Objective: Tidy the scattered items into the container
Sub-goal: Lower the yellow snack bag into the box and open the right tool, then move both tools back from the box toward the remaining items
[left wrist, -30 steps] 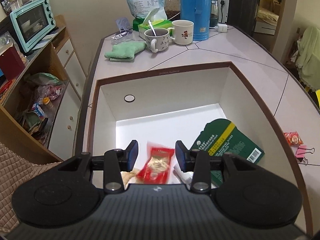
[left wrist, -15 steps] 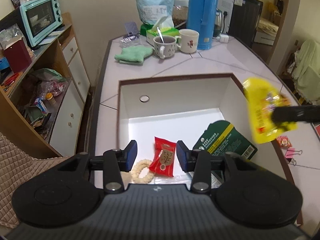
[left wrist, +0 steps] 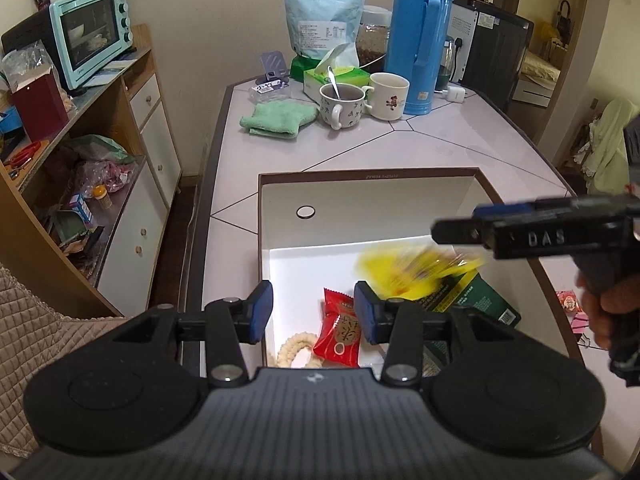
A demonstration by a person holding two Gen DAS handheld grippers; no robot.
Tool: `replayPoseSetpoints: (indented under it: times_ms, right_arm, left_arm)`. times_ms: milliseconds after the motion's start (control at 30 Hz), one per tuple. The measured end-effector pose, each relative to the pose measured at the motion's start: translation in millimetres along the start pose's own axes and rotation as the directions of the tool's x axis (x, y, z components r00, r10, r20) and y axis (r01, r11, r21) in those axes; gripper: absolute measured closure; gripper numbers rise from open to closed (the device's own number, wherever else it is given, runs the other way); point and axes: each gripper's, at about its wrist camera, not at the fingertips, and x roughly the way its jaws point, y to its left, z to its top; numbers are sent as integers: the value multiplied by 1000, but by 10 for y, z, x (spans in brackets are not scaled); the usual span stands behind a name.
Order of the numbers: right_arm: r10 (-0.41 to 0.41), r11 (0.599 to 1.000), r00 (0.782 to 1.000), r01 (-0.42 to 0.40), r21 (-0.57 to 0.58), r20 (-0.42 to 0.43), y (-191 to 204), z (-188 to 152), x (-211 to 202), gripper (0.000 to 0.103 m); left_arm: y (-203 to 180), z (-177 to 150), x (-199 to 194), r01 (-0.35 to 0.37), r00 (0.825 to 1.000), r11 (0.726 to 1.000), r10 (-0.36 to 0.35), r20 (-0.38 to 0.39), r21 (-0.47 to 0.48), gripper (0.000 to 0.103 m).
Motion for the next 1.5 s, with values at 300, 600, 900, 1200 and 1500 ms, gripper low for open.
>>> replayPoseSetpoints:
  times_ms: [300, 600, 900, 1200, 1500]
  right_arm:
    - [-11, 1000, 1000, 11, 20, 0, -31, 39, -193, 16]
    - [-79, 996, 996, 80, 29, -39, 60, -32, -579, 0]
    - [-126, 992, 988, 126, -3, -87, 226, -213, -833, 0]
    - [-139, 990, 986, 140, 7, -88, 315, -400, -1063, 0]
    - [-158, 987, 985, 156, -20, -76, 406, -498, -1258, 0]
  left_arm:
    - [-11, -54, -39, -6, 1000, 1000, 6, -4, -7, 62]
    - [-175, -61, -163, -5, 1000, 1000, 5, 4, 12, 54]
    - [-330, -84, -336, -28, 999, 999, 27, 32, 28, 42]
    - [-463, -165, -535, -53, 998, 998, 51, 48, 37, 31]
    - [-573, -261, -736, -78, 995, 996, 75, 66, 39, 26]
